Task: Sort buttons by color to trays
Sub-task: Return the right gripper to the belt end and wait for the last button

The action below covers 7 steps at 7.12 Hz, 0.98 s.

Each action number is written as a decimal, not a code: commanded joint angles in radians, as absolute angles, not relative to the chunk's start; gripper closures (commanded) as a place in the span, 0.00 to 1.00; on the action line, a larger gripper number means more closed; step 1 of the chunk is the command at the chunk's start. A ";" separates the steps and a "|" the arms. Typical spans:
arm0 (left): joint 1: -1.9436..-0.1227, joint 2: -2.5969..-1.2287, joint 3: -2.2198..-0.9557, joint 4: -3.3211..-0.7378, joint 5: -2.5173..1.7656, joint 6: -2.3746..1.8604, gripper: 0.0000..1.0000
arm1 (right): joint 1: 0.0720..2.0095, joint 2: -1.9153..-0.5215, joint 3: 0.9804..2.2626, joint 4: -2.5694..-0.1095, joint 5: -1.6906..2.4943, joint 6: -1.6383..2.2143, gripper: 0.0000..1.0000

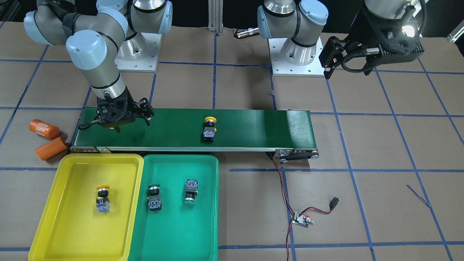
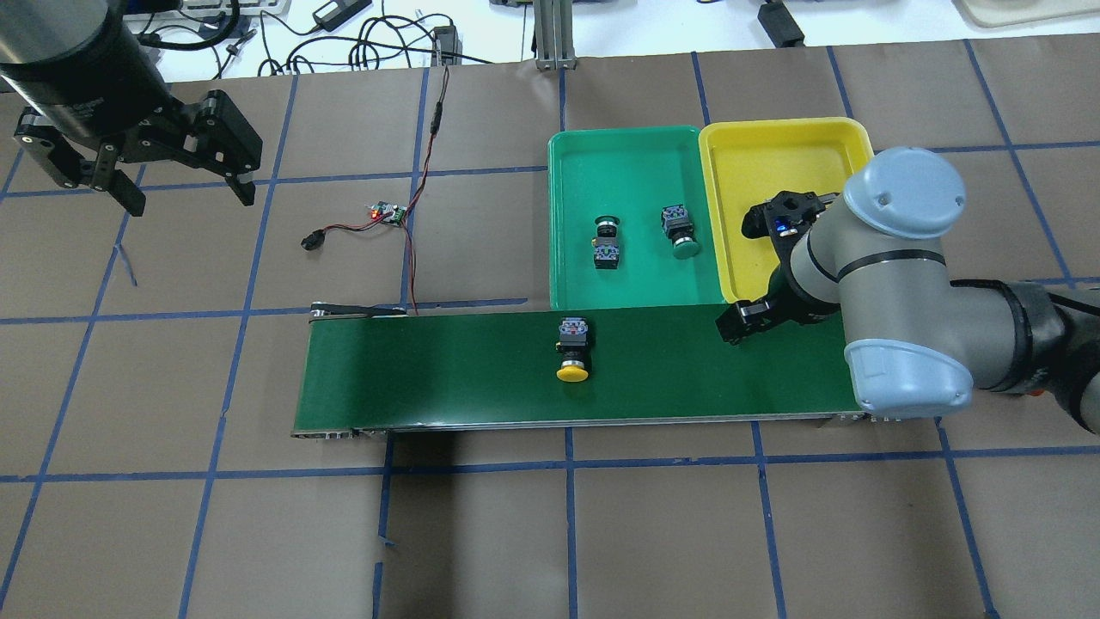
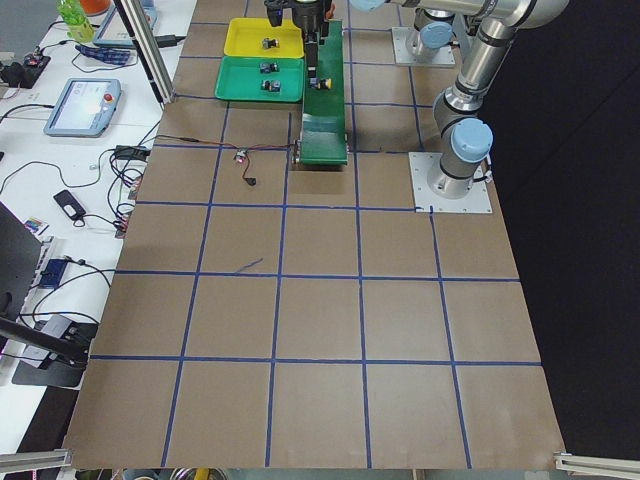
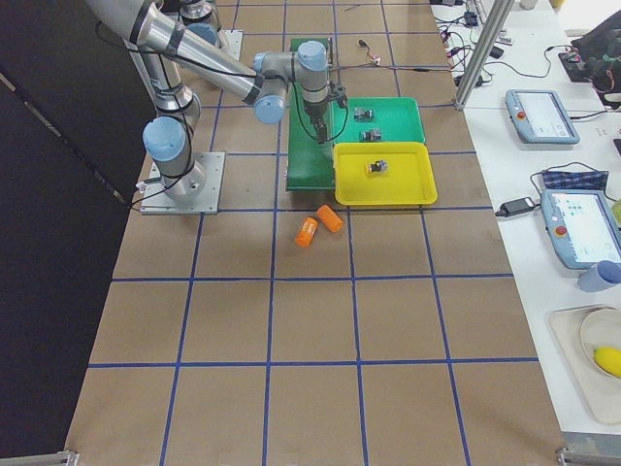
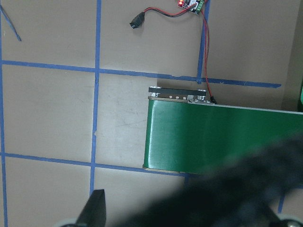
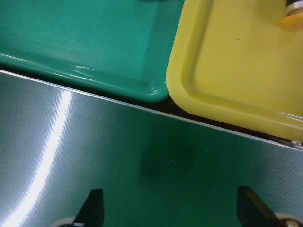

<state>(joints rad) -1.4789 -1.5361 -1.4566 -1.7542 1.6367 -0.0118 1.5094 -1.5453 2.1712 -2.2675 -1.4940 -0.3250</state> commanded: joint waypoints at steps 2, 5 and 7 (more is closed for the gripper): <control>-1.477 -1.540 -1.460 -1.758 1.629 -0.017 0.00 | 1.509 -1.546 2.171 -2.267 -1.494 -0.325 0.00; -1.476 -1.542 -1.462 -1.759 1.638 -0.020 0.00 | 1.516 -1.551 2.171 -2.267 -1.494 -0.325 0.00; -1.480 -1.543 -1.453 -1.761 1.624 -0.084 0.00 | 1.516 -1.552 2.168 -2.266 -1.494 -0.325 0.00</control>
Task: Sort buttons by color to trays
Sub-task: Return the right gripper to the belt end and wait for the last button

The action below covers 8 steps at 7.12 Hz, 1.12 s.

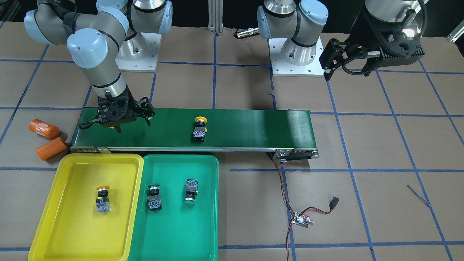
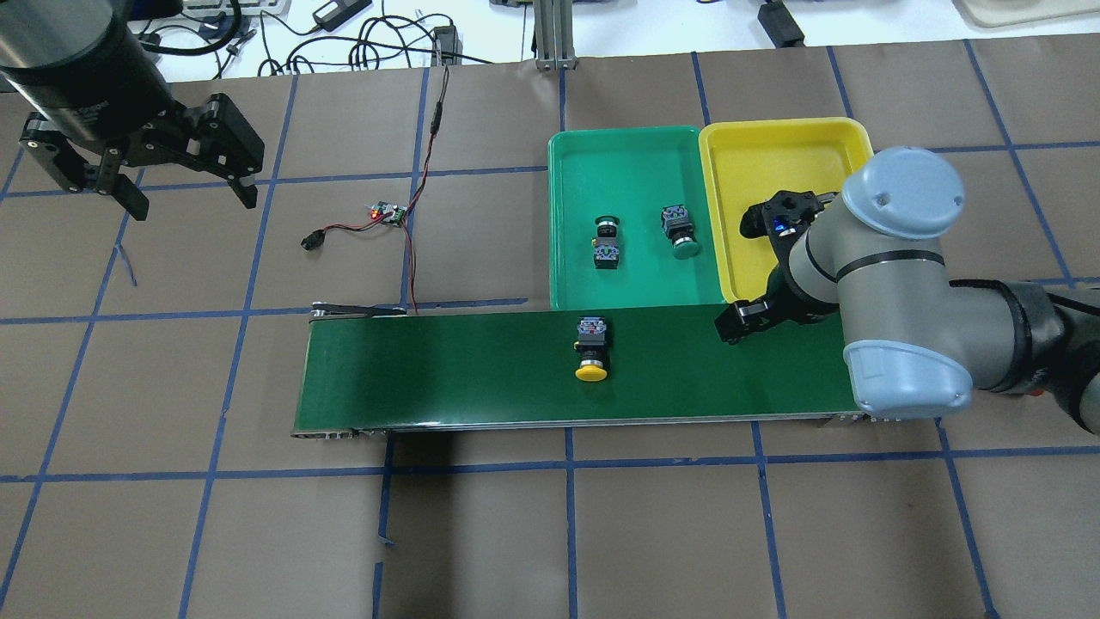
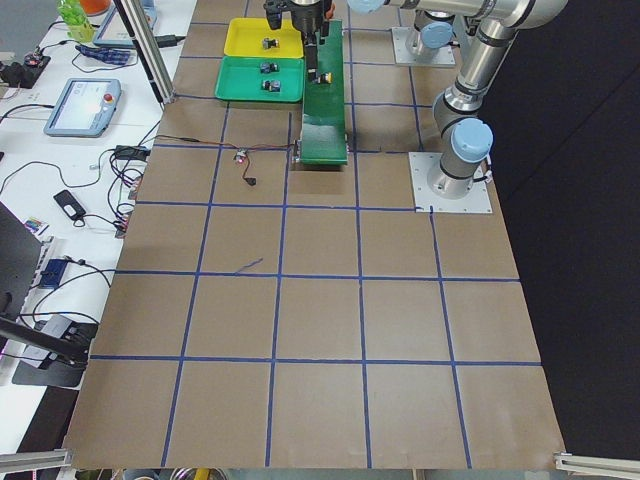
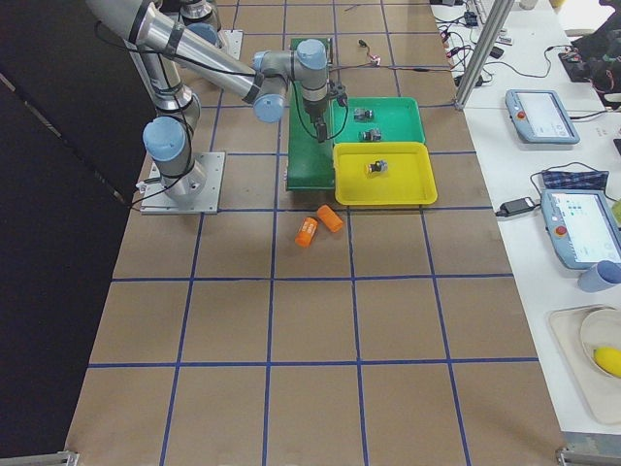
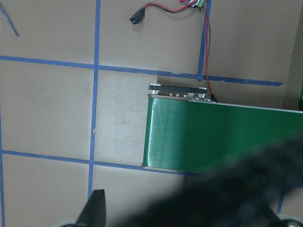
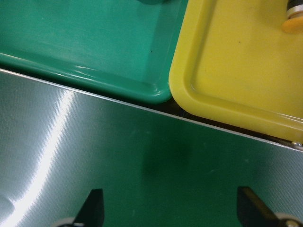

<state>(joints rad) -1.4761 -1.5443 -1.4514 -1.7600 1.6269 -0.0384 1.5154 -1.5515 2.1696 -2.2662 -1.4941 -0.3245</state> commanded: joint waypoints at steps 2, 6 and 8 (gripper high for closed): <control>-1.479 -1.546 -1.441 -1.798 1.625 -0.086 0.00 | 1.517 -1.552 2.163 -2.267 -1.493 -0.325 0.00; -1.480 -1.560 -1.437 -1.802 1.600 -0.094 0.00 | 1.525 -1.543 2.161 -2.273 -1.493 -0.319 0.00; -1.485 -1.563 -1.456 -1.725 1.597 -0.081 0.00 | 1.525 -1.522 2.160 -2.275 -1.494 -0.314 0.00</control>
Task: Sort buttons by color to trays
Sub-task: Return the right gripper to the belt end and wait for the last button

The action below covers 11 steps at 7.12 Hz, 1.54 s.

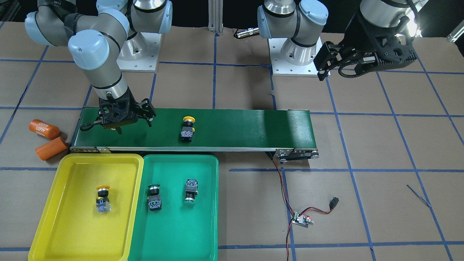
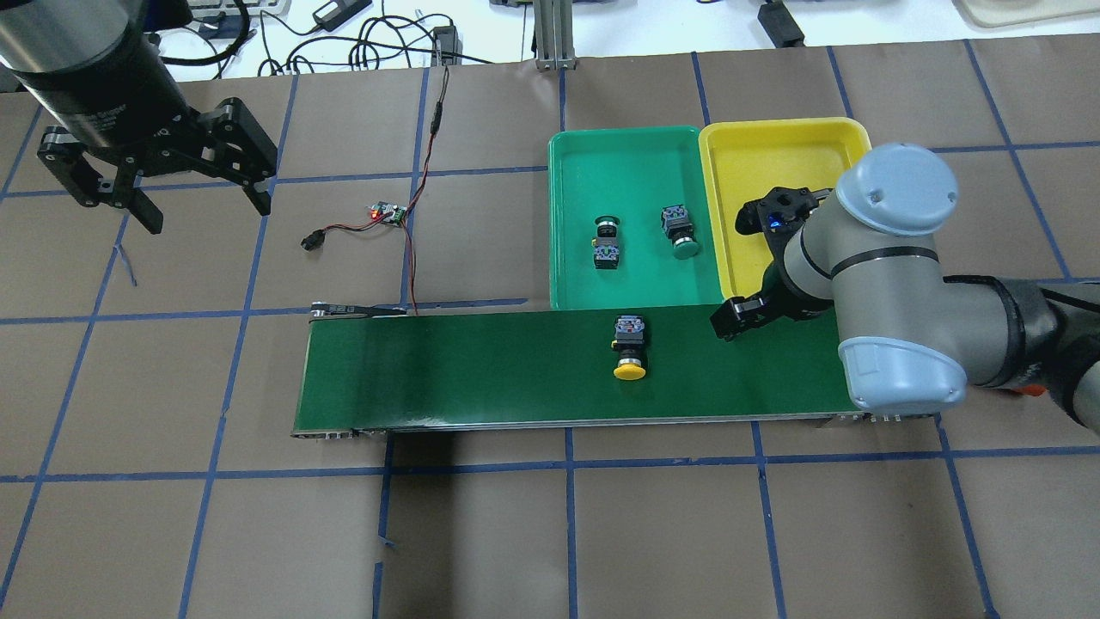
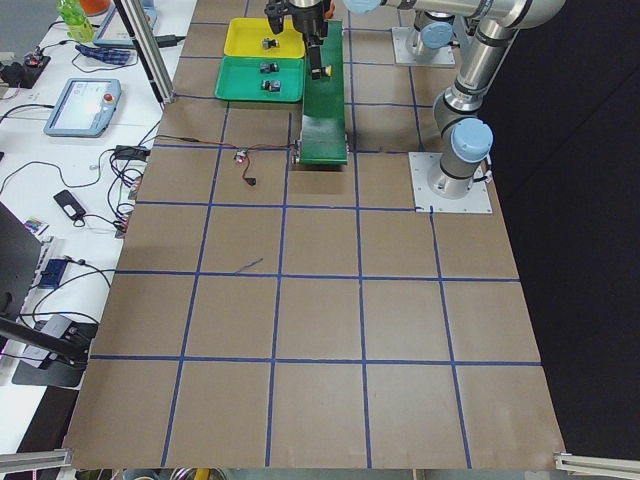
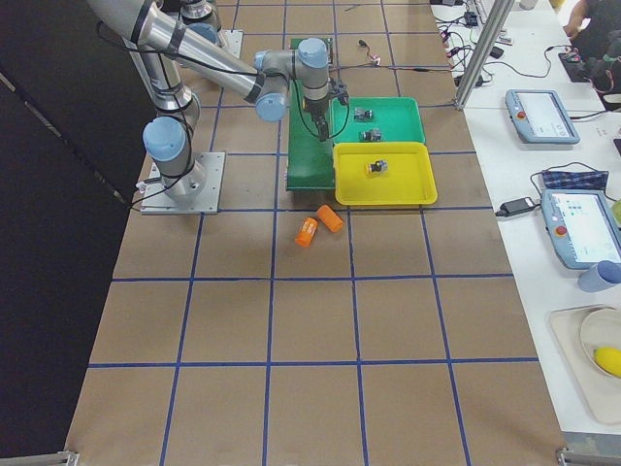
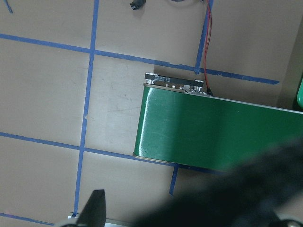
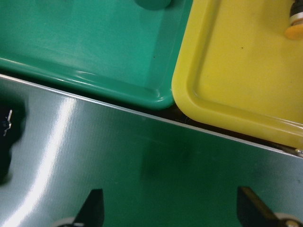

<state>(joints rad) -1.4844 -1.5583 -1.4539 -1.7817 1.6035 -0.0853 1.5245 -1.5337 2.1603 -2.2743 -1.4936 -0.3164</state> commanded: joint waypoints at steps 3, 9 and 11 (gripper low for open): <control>-1.494 -1.534 -1.561 -1.602 1.591 -0.036 0.00 | 1.523 -1.525 2.160 -2.275 -1.493 -0.318 0.00; -1.496 -1.545 -1.638 -1.548 1.592 0.119 0.00 | 1.526 -1.526 2.158 -2.275 -1.493 -0.324 0.00; -1.493 -1.546 -1.618 -1.466 1.597 0.135 0.00 | 1.526 -1.531 2.160 -2.275 -1.493 -0.324 0.00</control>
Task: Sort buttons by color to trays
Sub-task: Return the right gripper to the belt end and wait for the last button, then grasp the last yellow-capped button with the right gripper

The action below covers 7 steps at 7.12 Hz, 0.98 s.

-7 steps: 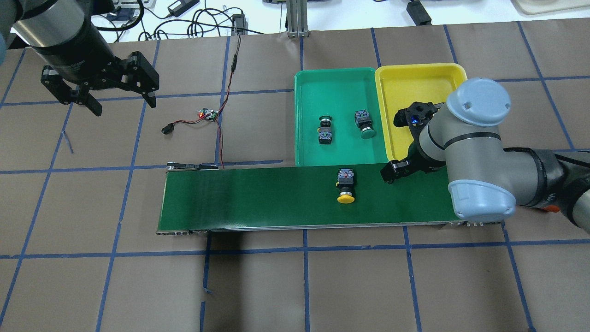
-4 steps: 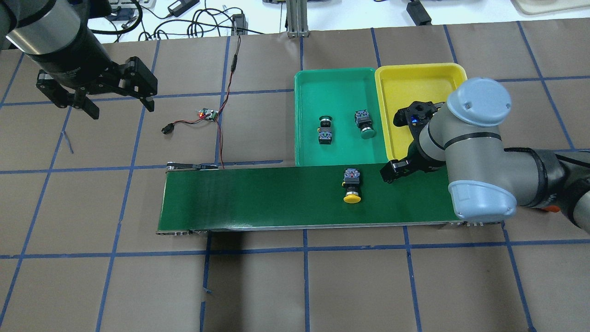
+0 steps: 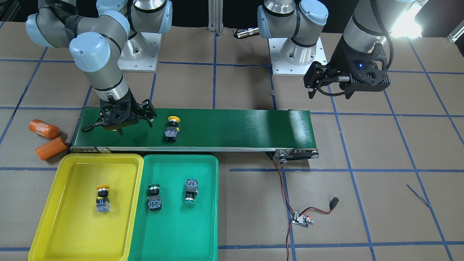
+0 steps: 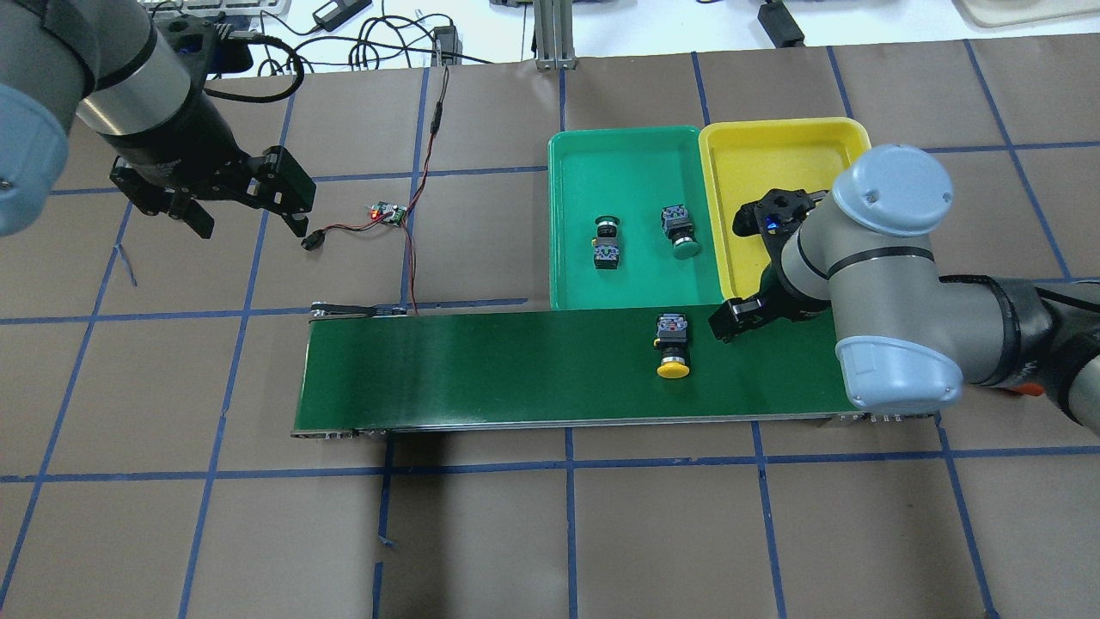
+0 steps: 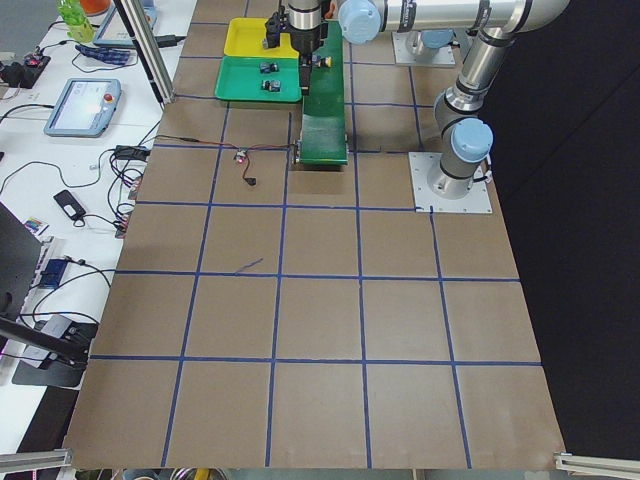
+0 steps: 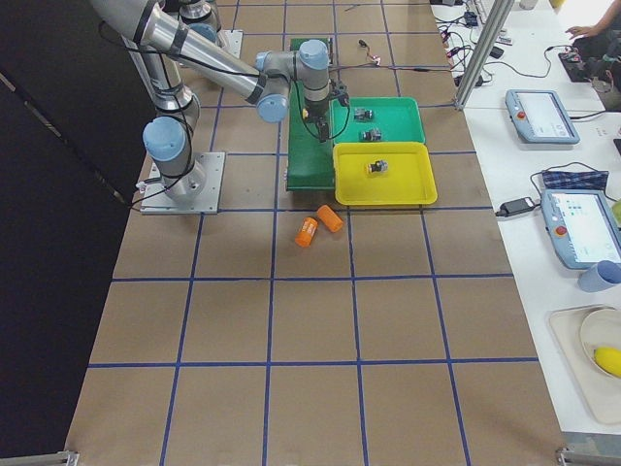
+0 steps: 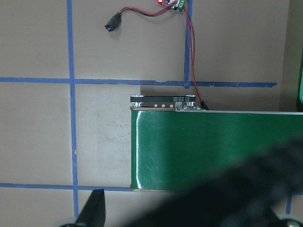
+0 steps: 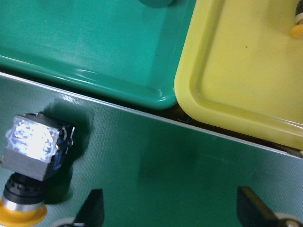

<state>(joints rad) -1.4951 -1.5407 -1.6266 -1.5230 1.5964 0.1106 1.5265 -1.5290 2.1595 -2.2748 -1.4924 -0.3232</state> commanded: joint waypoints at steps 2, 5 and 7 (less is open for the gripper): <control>-1.488 -1.552 -1.649 -1.450 1.595 0.135 0.00 | 1.543 -1.528 2.154 -2.278 -1.490 -0.313 0.00; -1.486 -1.563 -1.646 -1.446 1.595 0.114 0.00 | 1.603 -1.502 2.122 -2.276 -1.491 -0.240 0.00; -1.497 -1.585 -1.628 -1.453 1.598 0.072 0.00 | 1.634 -1.493 2.123 -2.279 -1.493 -0.181 0.02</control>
